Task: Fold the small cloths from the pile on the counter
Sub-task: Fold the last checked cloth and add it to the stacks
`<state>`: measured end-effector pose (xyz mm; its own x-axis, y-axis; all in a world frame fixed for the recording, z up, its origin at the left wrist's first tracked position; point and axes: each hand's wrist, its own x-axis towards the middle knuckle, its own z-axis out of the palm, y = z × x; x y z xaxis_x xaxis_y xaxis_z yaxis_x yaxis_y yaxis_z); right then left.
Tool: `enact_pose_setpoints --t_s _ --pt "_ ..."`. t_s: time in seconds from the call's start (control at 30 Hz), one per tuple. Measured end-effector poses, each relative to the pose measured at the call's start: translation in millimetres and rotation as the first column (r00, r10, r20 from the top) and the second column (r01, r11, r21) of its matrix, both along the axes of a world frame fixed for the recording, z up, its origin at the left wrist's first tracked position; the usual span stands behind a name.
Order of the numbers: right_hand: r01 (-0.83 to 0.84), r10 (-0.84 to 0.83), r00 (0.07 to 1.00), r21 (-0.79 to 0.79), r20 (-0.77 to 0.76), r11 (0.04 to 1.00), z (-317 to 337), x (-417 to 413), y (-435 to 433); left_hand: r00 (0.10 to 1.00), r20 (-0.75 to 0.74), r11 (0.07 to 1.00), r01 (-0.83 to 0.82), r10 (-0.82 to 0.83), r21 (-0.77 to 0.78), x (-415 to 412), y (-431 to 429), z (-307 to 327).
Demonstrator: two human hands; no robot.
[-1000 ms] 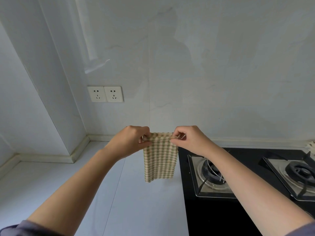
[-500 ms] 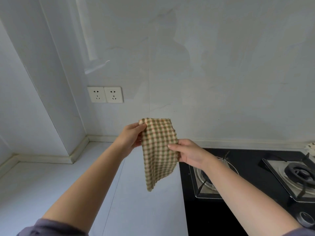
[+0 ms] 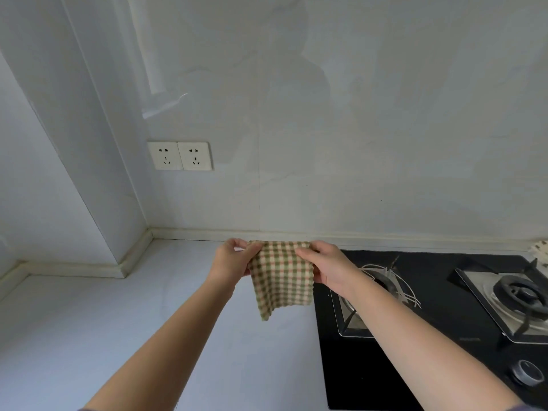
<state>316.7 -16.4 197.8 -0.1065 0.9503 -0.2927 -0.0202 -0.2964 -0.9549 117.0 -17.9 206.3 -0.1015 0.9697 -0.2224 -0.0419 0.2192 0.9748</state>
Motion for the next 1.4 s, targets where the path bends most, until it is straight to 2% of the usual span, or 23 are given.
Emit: enact_pose_setpoints --t_s 0.07,0.13,0.17,0.2,0.27,0.33,0.43,0.5,0.57,0.67,0.73,0.83,0.93,1.07,1.23,1.4 --pt "0.05 -0.051 0.999 0.048 0.01 0.998 -1 0 0 0.999 -0.043 0.997 -0.015 0.019 0.076 -2 -2 0" --pt "-0.023 0.005 0.991 0.13 0.133 0.991 0 3 -2 0.986 -0.132 0.979 0.126 -0.105 0.159 -5 -5 2" --pt "-0.086 0.043 0.974 0.182 0.224 0.98 1 5 -3 0.961 -0.224 0.961 0.207 -0.164 0.184 -6 -6 3" --pt "-0.138 0.062 0.947 0.226 0.315 0.964 3 6 -4 0.916 -0.359 0.941 0.265 -0.178 0.209 -7 -5 3" --pt "-0.189 0.037 0.89 0.294 0.454 0.937 8 7 -6 0.751 -0.654 0.895 0.349 -0.089 0.278 -9 -3 3" --pt "-0.256 -0.002 0.793 0.336 0.609 0.907 13 8 -8 0.626 -0.78 0.812 0.458 -0.006 0.362 -11 -2 3" --pt "-0.395 0.037 0.686 0.329 0.726 0.857 19 9 -11 0.582 -0.813 0.672 0.594 0.021 0.442 -9 -3 6" --pt "-0.426 0.103 0.701 0.299 0.706 0.854 21 5 -12 0.587 -0.807 0.617 0.614 0.061 0.493 -6 -1 9" --pt "-0.395 0.109 0.754 0.315 0.648 0.863 21 1 -12 0.634 -0.773 0.668 0.561 0.034 0.489 -4 0 9" --pt "-0.304 0.068 0.823 0.336 0.564 0.891 20 3 -14 0.7 -0.692 0.819 0.495 -0.177 0.291 -5 -5 7" --pt "-0.256 0.067 0.865 0.322 0.498 0.912 21 8 -16 0.711 -0.666 0.847 0.48 -0.225 0.226 -5 -7 2" --pt "-0.273 0.127 0.879 0.266 0.46 0.924 23 15 -19 0.695 -0.69 0.838 0.488 -0.205 0.243 -8 -6 4" --pt "-0.321 0.19 0.879 0.249 0.438 0.914 26 12 -22 0.715 -0.642 0.801 0.54 -0.276 0.258 -5 -8 13" --pt "-0.258 0.114 0.91 0.332 0.398 0.907 30 10 -23 0.733 -0.631 0.75 0.561 -0.254 0.349 -8 -14 18" --pt "-0.238 0.086 0.918 0.367 0.386 0.899 29 15 -28 0.624 -0.769 0.71 0.605 -0.142 0.36 -19 -19 13" --pt "-0.274 0.088 0.892 0.374 0.444 0.886 27 18 -31 0.518 -0.852 0.663 0.666 -0.083 0.34 -24 -16 12"
